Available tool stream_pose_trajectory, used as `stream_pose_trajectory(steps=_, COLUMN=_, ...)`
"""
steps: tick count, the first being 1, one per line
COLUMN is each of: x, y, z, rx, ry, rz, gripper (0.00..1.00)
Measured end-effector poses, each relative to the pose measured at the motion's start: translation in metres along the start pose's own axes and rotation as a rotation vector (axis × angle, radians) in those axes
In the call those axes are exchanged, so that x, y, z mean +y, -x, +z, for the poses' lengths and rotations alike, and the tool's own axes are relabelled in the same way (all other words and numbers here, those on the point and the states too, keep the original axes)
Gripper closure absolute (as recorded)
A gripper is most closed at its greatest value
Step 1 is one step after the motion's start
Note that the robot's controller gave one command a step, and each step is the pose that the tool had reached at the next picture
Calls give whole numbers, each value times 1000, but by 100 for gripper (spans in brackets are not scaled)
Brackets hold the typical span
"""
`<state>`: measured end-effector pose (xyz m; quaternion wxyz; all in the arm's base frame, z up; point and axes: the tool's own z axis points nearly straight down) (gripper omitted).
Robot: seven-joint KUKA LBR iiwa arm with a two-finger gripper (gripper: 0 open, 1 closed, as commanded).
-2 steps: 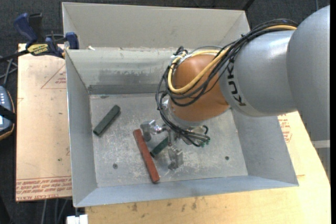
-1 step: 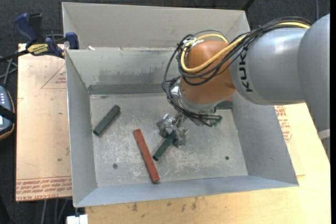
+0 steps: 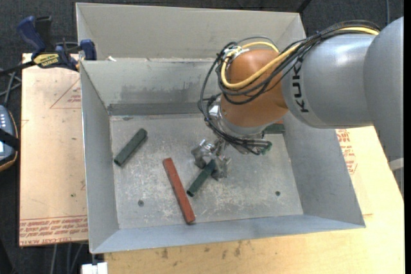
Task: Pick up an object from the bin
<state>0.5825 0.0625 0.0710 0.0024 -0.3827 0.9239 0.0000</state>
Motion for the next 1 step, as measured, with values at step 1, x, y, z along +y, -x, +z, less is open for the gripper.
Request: stream_pose_trajectory(steps=1, x=-12, y=4, z=-184, rx=-6, ry=-5, rz=18, gripper=100)
